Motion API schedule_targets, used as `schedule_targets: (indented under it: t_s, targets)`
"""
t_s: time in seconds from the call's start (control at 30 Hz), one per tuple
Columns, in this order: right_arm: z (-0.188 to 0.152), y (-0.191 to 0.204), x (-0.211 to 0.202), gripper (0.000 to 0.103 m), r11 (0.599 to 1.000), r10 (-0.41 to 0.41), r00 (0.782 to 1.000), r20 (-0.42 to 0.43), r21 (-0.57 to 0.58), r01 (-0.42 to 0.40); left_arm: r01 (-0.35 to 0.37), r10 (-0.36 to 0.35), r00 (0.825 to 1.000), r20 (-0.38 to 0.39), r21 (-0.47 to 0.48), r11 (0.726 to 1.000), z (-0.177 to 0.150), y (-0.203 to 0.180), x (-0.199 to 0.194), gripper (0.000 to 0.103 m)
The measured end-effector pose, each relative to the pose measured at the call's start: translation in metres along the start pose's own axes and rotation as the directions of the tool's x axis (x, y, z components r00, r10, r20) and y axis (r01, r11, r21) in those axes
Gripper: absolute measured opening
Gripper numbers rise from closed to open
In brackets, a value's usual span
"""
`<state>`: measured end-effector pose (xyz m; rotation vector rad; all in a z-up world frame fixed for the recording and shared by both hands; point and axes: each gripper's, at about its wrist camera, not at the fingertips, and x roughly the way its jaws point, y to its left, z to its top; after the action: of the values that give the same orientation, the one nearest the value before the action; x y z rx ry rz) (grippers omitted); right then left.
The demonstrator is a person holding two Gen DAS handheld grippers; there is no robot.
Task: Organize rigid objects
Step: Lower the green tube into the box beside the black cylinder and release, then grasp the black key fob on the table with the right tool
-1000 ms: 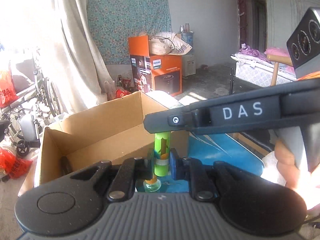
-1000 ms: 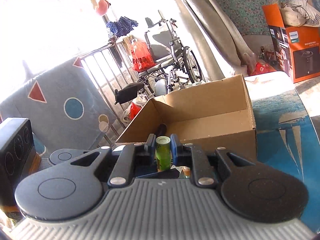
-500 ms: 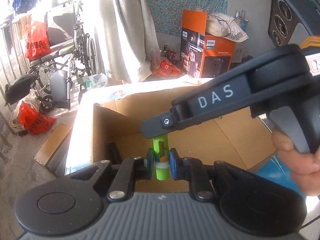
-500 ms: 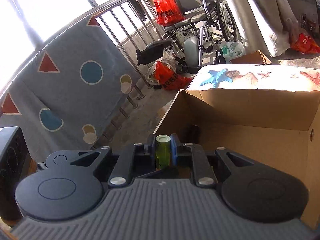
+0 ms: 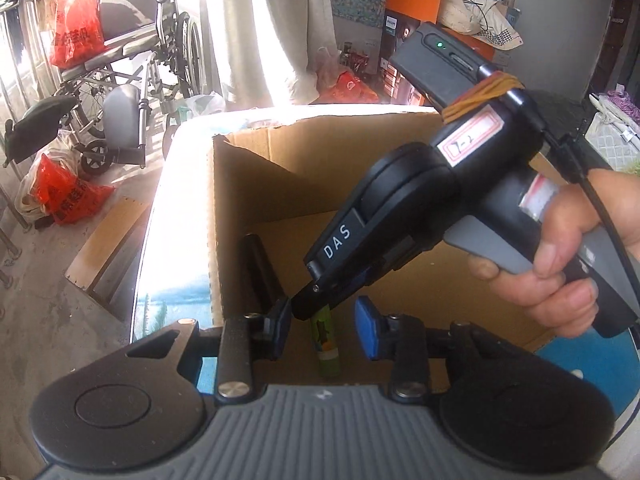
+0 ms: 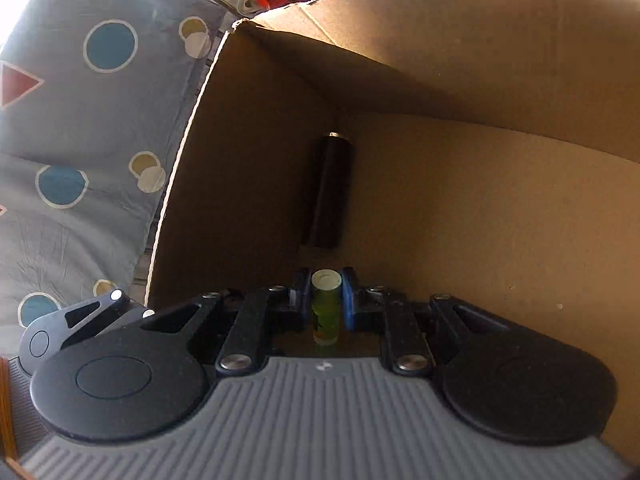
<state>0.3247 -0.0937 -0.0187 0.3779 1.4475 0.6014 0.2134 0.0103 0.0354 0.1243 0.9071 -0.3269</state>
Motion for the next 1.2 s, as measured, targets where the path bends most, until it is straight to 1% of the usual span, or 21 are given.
schedule_targets:
  t_s: [0.1, 0.17, 0.27, 0.3, 0.37, 0.43, 0.53, 0.6, 0.67, 0.73, 0.77, 0.8, 0.83, 0.87, 0.9, 0.97, 1.03, 1.1, 1.13, 1.17, 1.2]
  targets:
    - [0.007, 0.007, 0.016, 0.017, 1.0, -0.017, 1.0, -0.019, -0.009, 0.017, 0.003, -0.003, 1.0, 0.005, 0.0, 1.0, 0.001, 0.002, 0.0, 0.038]
    - [0.008, 0.011, 0.02, 0.017, 1.0, -0.009, 1.0, -0.018, -0.015, 0.009, 0.006, -0.006, 1.0, 0.01, -0.005, 1.0, 0.0, 0.001, -0.001, 0.038]
    - [0.007, 0.015, 0.014, 0.039, 1.0, -0.007, 1.0, -0.003, -0.004, 0.007, 0.004, -0.003, 0.999, 0.036, -0.022, 1.0, -0.002, 0.0, -0.01, 0.046]
    - [0.003, 0.017, 0.006, 0.042, 1.0, -0.012, 1.0, 0.015, -0.011, 0.012, 0.011, -0.009, 0.999, 0.052, -0.029, 1.0, -0.002, 0.001, -0.014, 0.049]
    - [-0.004, 0.019, -0.011, 0.043, 1.0, -0.013, 0.999, 0.049, -0.013, 0.014, 0.031, -0.026, 0.996, 0.09, -0.049, 0.998, -0.001, 0.003, -0.025, 0.052]
    - [-0.018, 0.02, -0.038, 0.044, 1.0, 0.009, 0.995, 0.103, -0.015, -0.007, 0.049, -0.04, 0.991, 0.131, -0.063, 0.997, -0.003, 0.003, -0.039, 0.055]
    - [-0.048, 0.02, -0.088, 0.046, 0.999, 0.037, 0.979, 0.202, -0.025, -0.032, 0.065, -0.048, 0.978, 0.205, -0.075, 0.995, -0.006, 0.0, -0.067, 0.059]
    - [-0.076, 0.017, -0.123, 0.047, 0.998, 0.058, 0.96, 0.274, -0.03, -0.052, 0.072, -0.052, 0.968, 0.247, -0.074, 0.995, -0.01, -0.005, -0.084, 0.062]
    - [-0.105, 0.012, -0.158, 0.048, 0.997, 0.082, 0.934, 0.347, -0.034, -0.075, 0.082, -0.062, 0.958, 0.279, -0.063, 0.995, -0.016, -0.011, -0.099, 0.065]
    - [-0.139, -0.001, -0.192, 0.049, 0.995, 0.099, 0.903, 0.417, -0.024, -0.097, 0.103, -0.086, 0.95, 0.3, -0.043, 0.994, -0.023, -0.021, -0.112, 0.067]
    - [-0.154, -0.004, -0.202, 0.049, 0.994, 0.105, 0.89, 0.443, -0.022, -0.106, 0.115, -0.1, 0.947, 0.305, -0.033, 0.993, -0.026, -0.027, -0.116, 0.068]
    - [-0.174, -0.013, -0.224, 0.049, 0.993, 0.115, 0.869, 0.481, -0.024, -0.118, 0.134, -0.122, 0.942, 0.312, -0.019, 0.991, -0.032, -0.035, -0.121, 0.07]
    - [-0.195, -0.02, -0.236, 0.049, 0.992, 0.115, 0.85, 0.514, -0.016, -0.124, 0.154, -0.144, 0.938, 0.314, -0.006, 0.988, -0.037, -0.042, -0.124, 0.072]
    - [-0.213, -0.025, -0.244, 0.049, 0.992, 0.111, 0.836, 0.537, -0.008, -0.127, 0.179, -0.175, 0.934, 0.312, 0.013, 0.984, -0.044, -0.051, -0.125, 0.073]
    - [-0.234, -0.042, -0.258, 0.049, 0.991, 0.104, 0.816, 0.569, 0.005, -0.13, 0.203, -0.203, 0.931, 0.304, 0.032, 0.979, -0.05, -0.061, -0.125, 0.073]
    - [-0.278, -0.066, -0.271, 0.049, 0.991, 0.072, 0.781, 0.62, 0.04, -0.124, 0.242, -0.251, 0.929, 0.273, 0.067, 0.968, -0.062, -0.08, -0.118, 0.073]
    - [-0.317, -0.084, -0.265, 0.049, 0.989, 0.026, 0.755, 0.656, 0.091, -0.114, 0.268, -0.286, 0.93, 0.229, 0.109, 0.957, -0.075, -0.105, -0.104, 0.073]
    - [-0.347, -0.102, -0.251, 0.049, 0.984, -0.022, 0.746, 0.666, 0.146, -0.101, 0.288, -0.31, 0.935, 0.17, 0.145, 0.947, -0.087, -0.129, -0.088, 0.072]
    - [-0.36, -0.111, -0.242, 0.049, 0.98, -0.049, 0.746, 0.664, 0.175, -0.091, 0.303, -0.325, 0.937, 0.127, 0.165, 0.939, -0.094, -0.147, -0.076, 0.069]
    - [-0.369, -0.116, -0.234, 0.049, 0.977, -0.076, 0.751, 0.656, 0.199, -0.074, 0.317, -0.337, 0.936, 0.096, 0.18, 0.931, -0.099, -0.159, -0.067, 0.068]
    - [-0.373, -0.12, -0.216, 0.047, 0.973, -0.112, 0.758, 0.643, 0.227, -0.048, 0.329, -0.346, 0.936, 0.069, 0.186, 0.926, -0.104, -0.17, -0.059, 0.066]
